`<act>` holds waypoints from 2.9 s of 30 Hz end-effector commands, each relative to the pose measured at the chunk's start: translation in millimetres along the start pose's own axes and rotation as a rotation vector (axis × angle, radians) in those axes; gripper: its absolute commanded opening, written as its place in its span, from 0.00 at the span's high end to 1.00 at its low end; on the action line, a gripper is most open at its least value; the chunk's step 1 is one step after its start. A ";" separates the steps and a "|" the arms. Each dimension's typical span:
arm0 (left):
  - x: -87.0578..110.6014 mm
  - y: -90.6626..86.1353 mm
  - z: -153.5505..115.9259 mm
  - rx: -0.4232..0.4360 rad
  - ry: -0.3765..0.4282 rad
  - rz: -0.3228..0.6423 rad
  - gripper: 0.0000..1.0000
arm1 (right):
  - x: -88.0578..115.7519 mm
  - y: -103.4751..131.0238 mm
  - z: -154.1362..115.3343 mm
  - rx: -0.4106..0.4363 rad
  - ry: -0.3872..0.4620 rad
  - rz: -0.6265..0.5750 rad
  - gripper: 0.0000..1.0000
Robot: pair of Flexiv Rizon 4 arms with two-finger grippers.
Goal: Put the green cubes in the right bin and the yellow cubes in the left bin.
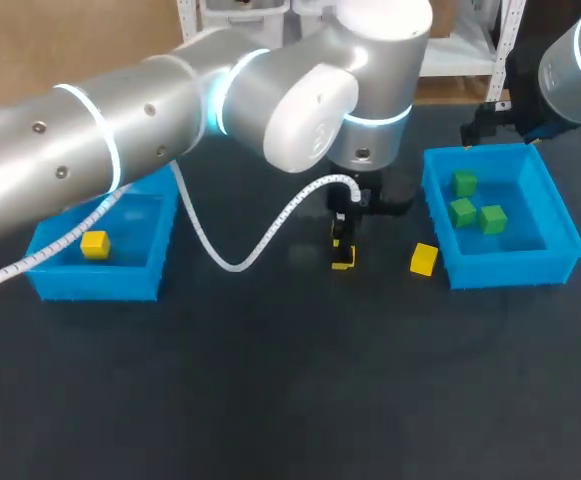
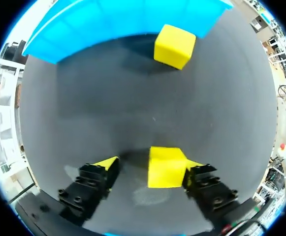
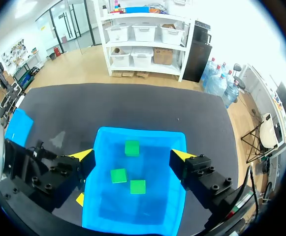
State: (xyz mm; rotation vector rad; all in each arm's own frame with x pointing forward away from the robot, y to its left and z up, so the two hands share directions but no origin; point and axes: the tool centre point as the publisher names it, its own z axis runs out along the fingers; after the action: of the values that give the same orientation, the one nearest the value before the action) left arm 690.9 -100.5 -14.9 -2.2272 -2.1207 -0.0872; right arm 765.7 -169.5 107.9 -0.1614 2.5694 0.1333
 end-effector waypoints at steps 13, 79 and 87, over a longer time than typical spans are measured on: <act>24.7 41.3 -39.9 -0.073 -0.098 -0.217 1.00 | 2.4 0.5 -0.9 0.005 -0.009 0.002 0.00; 38.7 45.0 -146.7 -0.186 -0.387 -0.326 0.00 | 2.4 0.5 -0.9 0.005 -0.009 0.002 0.00; -17.9 27.5 -127.5 -0.191 -0.399 -0.181 0.00 | 2.4 0.5 -0.9 0.005 -0.009 0.002 0.00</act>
State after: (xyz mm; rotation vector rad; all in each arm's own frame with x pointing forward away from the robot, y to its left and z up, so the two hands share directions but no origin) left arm 713.6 -100.8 115.1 -2.2959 -2.6365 0.1866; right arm 765.7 -169.5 107.9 -0.1614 2.5693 0.1332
